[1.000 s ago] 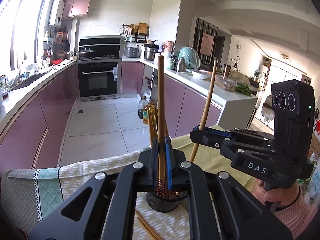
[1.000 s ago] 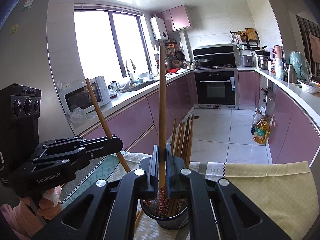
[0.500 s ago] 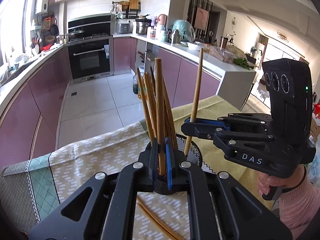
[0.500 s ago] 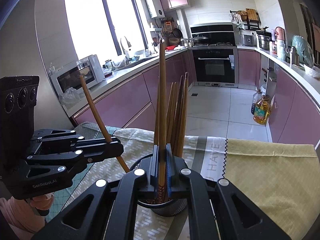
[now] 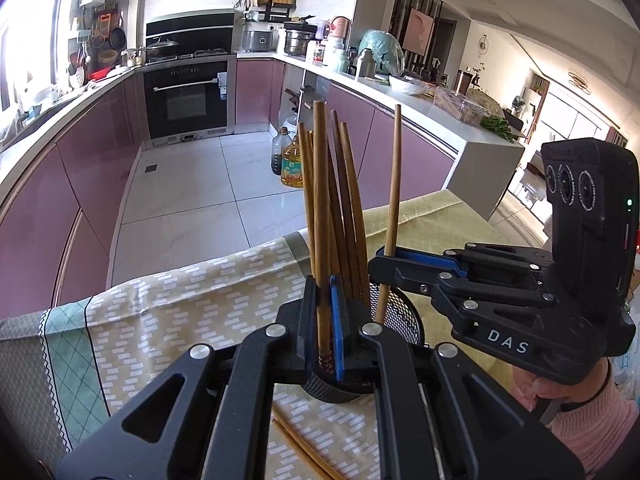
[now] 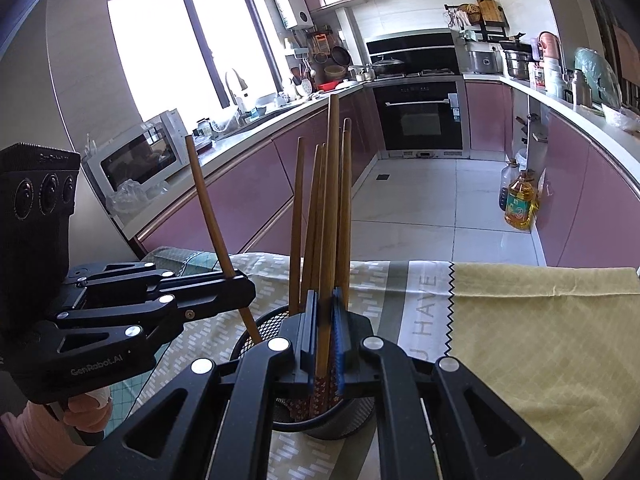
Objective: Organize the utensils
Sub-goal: 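Lower the left gripper's chopstick into the cup and open it while the right gripper releases its chopstick, then move the left gripper back to the remaining chopsticks while the right gripper returns there too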
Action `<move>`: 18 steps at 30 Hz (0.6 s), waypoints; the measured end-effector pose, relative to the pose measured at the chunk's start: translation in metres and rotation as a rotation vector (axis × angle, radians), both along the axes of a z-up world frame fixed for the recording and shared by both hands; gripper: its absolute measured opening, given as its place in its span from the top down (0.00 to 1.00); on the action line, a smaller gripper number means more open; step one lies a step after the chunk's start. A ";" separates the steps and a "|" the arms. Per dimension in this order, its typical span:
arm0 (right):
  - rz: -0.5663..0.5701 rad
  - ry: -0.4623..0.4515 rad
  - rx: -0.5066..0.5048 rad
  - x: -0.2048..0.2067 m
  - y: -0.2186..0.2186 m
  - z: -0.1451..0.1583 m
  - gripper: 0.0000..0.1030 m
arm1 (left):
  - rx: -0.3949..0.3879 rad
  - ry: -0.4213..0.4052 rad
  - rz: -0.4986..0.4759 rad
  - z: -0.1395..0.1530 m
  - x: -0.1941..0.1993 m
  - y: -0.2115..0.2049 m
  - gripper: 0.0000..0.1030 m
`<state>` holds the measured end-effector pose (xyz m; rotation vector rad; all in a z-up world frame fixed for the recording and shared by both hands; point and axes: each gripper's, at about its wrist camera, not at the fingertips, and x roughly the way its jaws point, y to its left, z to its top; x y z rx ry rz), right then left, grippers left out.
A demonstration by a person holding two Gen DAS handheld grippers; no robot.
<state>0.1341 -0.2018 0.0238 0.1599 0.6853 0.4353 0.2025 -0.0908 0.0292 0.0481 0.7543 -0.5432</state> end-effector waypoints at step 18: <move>0.007 -0.041 0.024 -0.020 -0.001 0.005 0.70 | -0.019 -0.056 0.073 -0.014 -0.024 0.020 0.63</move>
